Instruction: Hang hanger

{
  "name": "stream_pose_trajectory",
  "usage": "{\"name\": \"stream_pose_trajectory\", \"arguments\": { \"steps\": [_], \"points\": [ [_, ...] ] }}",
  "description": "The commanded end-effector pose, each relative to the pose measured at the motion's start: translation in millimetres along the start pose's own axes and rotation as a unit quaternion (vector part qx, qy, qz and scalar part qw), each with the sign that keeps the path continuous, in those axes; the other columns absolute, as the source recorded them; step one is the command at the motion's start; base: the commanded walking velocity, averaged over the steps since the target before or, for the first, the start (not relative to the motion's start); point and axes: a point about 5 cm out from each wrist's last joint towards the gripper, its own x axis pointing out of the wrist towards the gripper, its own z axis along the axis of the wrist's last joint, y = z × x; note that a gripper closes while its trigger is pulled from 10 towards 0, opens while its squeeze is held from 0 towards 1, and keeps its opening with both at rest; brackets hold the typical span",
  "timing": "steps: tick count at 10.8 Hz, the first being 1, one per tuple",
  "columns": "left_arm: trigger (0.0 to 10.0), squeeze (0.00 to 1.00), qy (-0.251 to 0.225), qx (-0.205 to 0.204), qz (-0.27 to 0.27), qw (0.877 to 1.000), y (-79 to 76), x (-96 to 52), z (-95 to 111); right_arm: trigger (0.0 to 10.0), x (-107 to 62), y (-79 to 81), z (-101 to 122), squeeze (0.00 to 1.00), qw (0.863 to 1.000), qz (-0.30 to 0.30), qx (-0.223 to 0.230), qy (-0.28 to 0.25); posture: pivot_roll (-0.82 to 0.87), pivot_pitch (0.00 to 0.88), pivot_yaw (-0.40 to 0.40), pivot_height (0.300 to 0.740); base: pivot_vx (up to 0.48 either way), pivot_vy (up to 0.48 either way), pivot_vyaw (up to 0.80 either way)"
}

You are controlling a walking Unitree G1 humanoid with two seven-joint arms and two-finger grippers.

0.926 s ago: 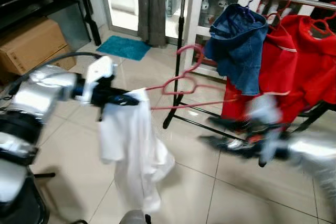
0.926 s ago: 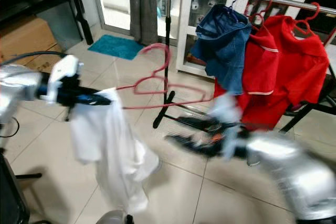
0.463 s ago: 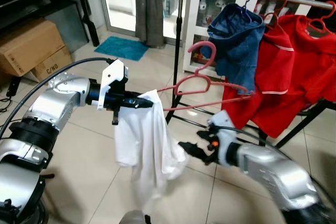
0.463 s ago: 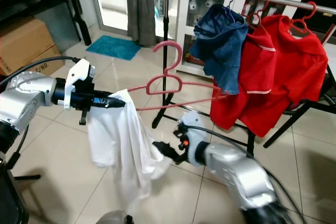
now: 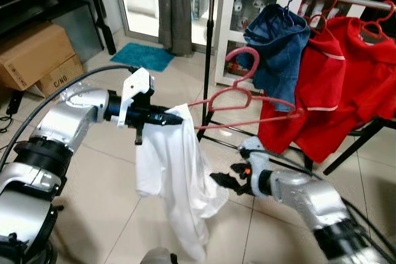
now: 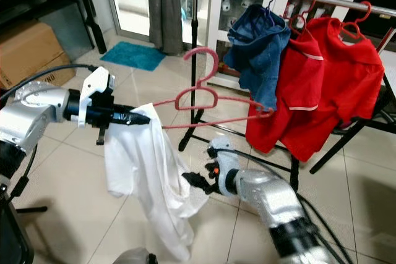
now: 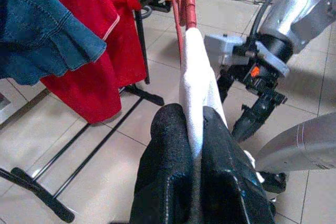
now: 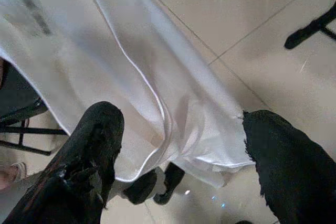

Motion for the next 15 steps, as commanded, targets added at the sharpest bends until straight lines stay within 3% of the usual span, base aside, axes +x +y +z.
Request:
{"name": "stream_pose_trajectory", "arguments": {
  "steps": [1, 3, 6, 7, 8, 9, 10, 11, 15],
  "points": [
    [0.0, 0.0, -0.014, 0.021, 0.007, 1.0, 4.3, -3.2, 15.2, 10.0, 2.9, -3.1, 2.5, 0.0, 1.0, -0.009, 0.001, -0.005, 0.02, 0.0, 0.014, 0.723, 0.0, 0.0, 0.0],
    [0.0, 0.0, -0.013, 0.02, 0.011, 1.0, 4.2, -3.7, 14.8, 10.0, 13.5, 1.3, -3.0, 0.0, 1.0, 0.002, 0.012, 0.006, 0.02, 0.0, 0.009, 0.723, 0.0, 0.0, 0.0],
    [0.0, 0.0, -0.016, 0.021, 0.015, 1.0, 6.0, -5.3, 17.8, 10.0, 23.9, 0.4, -18.7, 0.0, 0.999, -0.013, -0.012, 0.042, 0.02, 0.0, 0.011, 0.723, 0.0, 0.0, 0.0],
    [0.0, 0.0, -0.016, 0.02, 0.014, 1.0, 6.0, -5.7, 18.0, 8.9, 27.9, -1.1, -23.4, 0.0, 0.999, -0.025, -0.004, 0.047, 0.02, 0.0, 0.015, 0.723, 0.0, 0.0, 0.0],
    [0.0, 0.0, -0.017, 0.019, 0.014, 1.0, 6.2, -5.9, 18.4, 5.0, 29.9, -2.2, -25.9, 0.0, 0.998, -0.032, 0.001, 0.049, 0.02, 0.0, 0.015, 0.723, 0.0, 0.0, 0.0],
    [0.0, 0.0, -0.018, 0.019, 0.014, 1.0, 6.4, -6.1, 19.4, 4.6, 32.4, -3.2, -28.0, 0.0, 0.998, -0.037, 0.007, 0.05, 0.02, 0.0, 0.015, 0.723, 0.0, 0.0, 0.0],
    [0.0, 0.0, -0.02, 0.019, 0.014, 1.0, 6.4, -6.3, 20.4, 1.1, 34.2, -4.2, -29.2, 0.0, 0.998, -0.038, 0.013, 0.047, 0.02, 0.0, 0.012, 0.723, 0.0, 0.0, 0.0],
    [0.0, 0.0, -0.022, 0.019, 0.014, 0.999, 6.4, -6.5, 21.1, 0.0, 34.8, -5.4, -29.5, 0.0, 0.998, -0.038, 0.021, 0.043, 0.02, 0.0, 0.01, 0.723, 0.0, 0.0, 0.0],
    [0.0, 0.0, -0.024, 0.019, 0.02, 0.999, 6.5, -9.4, 20.5, 0.0, 33.8, -10.6, -32.1, 0.0, 0.998, -0.032, 0.042, 0.032, 0.03, 0.0, 0.003, 0.723, 0.0, 0.0, 0.0]
  ]
}}
